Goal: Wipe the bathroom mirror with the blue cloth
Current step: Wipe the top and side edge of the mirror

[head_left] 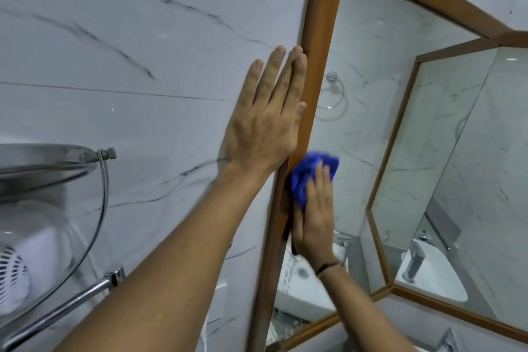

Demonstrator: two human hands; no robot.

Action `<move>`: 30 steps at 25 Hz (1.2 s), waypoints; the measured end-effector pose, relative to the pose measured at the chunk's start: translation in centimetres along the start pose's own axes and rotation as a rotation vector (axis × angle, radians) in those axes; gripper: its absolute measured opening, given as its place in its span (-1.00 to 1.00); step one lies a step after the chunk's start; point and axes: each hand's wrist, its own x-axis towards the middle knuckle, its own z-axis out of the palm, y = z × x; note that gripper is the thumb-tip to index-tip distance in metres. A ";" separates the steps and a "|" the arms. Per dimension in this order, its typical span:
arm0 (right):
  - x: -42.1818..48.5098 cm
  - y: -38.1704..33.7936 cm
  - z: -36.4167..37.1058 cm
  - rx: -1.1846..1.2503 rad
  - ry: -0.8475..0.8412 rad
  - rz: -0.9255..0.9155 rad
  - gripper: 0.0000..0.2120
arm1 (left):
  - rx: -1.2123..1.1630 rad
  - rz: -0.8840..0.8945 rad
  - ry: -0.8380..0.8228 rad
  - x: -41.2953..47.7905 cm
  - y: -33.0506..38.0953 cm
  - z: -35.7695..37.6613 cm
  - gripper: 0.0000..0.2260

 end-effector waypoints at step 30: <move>-3.9 -0.1 3.1 -0.011 0.076 0.186 -0.41 | -0.107 -0.072 0.039 -1.5 1.2 0.6 -0.47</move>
